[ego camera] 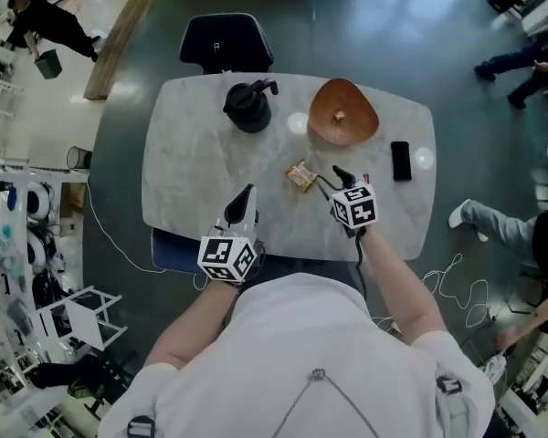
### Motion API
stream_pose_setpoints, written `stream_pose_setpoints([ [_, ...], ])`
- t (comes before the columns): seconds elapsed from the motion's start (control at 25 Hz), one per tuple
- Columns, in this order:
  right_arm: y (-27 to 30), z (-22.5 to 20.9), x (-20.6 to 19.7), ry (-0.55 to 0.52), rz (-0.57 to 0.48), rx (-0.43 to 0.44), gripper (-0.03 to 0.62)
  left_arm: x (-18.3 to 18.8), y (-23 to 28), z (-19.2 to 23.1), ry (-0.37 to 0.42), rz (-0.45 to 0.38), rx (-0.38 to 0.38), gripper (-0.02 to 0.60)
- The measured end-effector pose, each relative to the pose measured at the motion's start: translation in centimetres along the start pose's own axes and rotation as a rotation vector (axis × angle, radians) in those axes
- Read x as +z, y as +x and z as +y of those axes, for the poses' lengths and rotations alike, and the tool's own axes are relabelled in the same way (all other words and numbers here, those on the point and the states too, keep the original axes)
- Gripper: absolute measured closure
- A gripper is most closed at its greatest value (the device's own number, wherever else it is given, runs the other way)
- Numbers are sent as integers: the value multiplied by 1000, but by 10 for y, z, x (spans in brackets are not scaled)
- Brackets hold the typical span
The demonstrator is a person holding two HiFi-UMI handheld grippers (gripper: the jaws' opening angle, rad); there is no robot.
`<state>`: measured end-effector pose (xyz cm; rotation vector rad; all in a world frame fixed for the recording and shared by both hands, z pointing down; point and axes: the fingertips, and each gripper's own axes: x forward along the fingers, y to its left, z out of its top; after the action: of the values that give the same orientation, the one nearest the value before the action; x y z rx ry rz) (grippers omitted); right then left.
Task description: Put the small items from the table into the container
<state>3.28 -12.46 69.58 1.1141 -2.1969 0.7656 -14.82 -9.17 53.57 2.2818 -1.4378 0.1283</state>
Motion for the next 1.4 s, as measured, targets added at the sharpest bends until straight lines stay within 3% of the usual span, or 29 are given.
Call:
stream_pose_setpoints([
  [0.4,128,0,-72,-93,296,125,324,-42,-24,49,-71,60,183,577],
  [0.72,171,2,-97,-172,460,122,289,-76,-47,72,-168,88,279,577],
  [0.8,175,3,-99,-193,473,112,310,-79,-50,77,-186,84,296,577],
  [0.84,176,2,-99,-203,475,100,398,-80,-51,78,-190,82,302,577],
  [0.92,173,0,-96,-215,468,72,427,-80,-53,80,-193,79,308,577],
  [1.12,153,3,-71,-186,366,52,439,-75,-53,76,-182,69,294,577],
  [1.4,70,7,14,-153,84,-25,439,-48,-44,52,-114,42,200,577],
])
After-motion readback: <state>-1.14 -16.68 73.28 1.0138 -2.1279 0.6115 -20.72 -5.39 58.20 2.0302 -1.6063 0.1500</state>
